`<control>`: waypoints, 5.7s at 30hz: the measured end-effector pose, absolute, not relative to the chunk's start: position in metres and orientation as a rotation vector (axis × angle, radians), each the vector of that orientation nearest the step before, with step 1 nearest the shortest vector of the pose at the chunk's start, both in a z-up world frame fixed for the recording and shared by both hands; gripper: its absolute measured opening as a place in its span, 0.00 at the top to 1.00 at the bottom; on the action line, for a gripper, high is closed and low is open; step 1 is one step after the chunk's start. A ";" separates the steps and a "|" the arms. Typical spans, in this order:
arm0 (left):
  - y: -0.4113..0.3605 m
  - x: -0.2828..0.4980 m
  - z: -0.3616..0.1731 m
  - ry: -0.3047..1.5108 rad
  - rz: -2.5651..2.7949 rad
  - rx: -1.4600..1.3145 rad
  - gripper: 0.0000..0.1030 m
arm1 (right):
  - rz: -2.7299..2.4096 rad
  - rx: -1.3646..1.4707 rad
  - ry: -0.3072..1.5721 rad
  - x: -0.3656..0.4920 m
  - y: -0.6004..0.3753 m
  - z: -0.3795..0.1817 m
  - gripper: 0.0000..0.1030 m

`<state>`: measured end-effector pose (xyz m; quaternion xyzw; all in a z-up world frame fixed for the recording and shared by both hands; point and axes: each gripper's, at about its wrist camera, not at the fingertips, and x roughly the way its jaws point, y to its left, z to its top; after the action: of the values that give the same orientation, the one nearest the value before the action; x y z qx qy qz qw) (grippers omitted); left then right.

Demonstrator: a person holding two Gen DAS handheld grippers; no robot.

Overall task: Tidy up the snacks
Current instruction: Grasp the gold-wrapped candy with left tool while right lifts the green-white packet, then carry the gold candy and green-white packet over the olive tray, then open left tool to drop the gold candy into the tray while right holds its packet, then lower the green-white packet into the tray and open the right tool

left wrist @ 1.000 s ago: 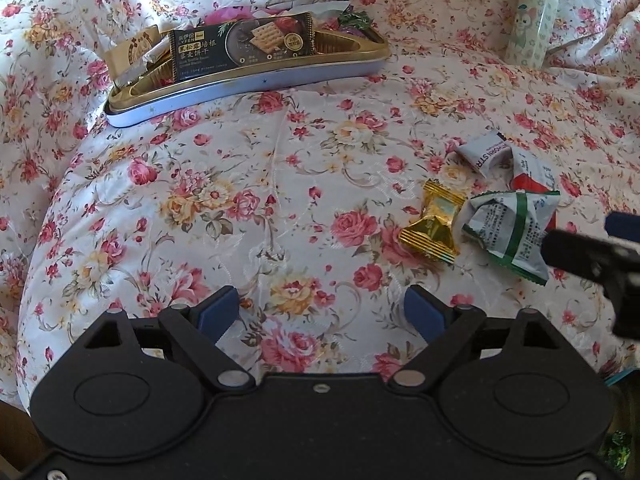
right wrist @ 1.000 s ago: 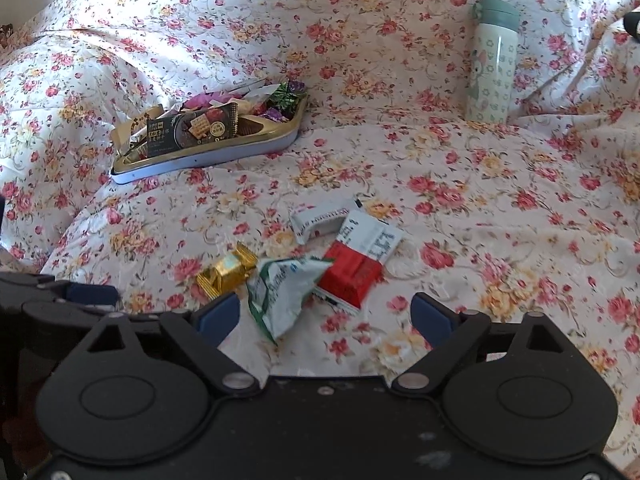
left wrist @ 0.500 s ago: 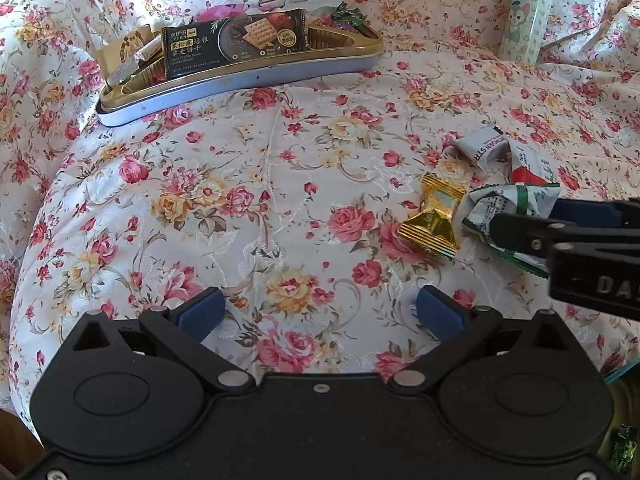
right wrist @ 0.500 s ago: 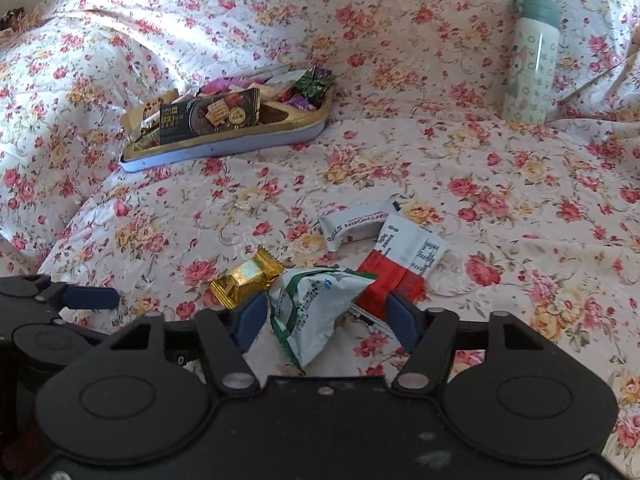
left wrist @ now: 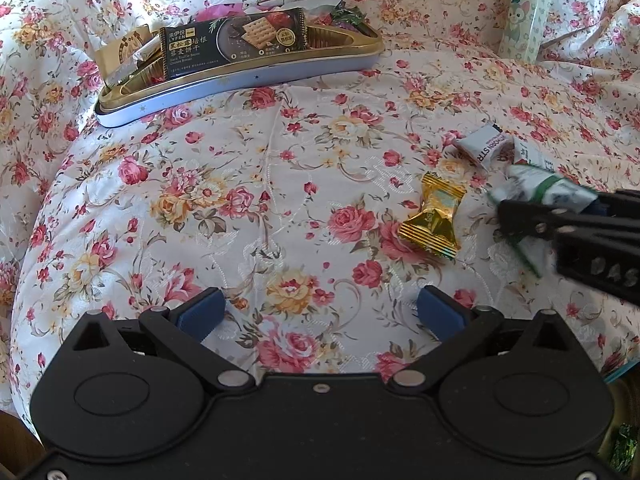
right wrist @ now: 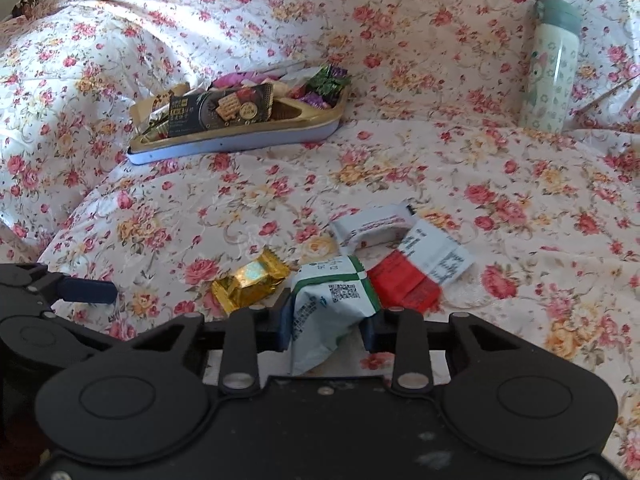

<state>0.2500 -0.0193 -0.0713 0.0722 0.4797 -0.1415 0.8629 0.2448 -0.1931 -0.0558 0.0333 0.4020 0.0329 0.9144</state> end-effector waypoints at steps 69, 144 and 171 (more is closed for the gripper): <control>-0.065 0.251 -0.034 0.944 -0.395 0.115 0.75 | -0.015 0.074 0.636 0.235 -0.287 -0.084 0.67; -0.017 0.071 -0.011 0.956 -0.210 0.009 0.75 | 0.078 0.090 0.622 -0.011 -0.194 -0.004 0.77; -0.012 0.047 -0.012 0.923 -0.176 0.030 0.47 | 0.274 -0.061 0.816 -0.024 -0.169 -0.021 0.64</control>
<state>0.0473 -0.0118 -0.0116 0.0145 0.4449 -0.0848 0.8914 -0.0237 -0.1685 -0.0215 -0.0297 0.3955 0.1329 0.9083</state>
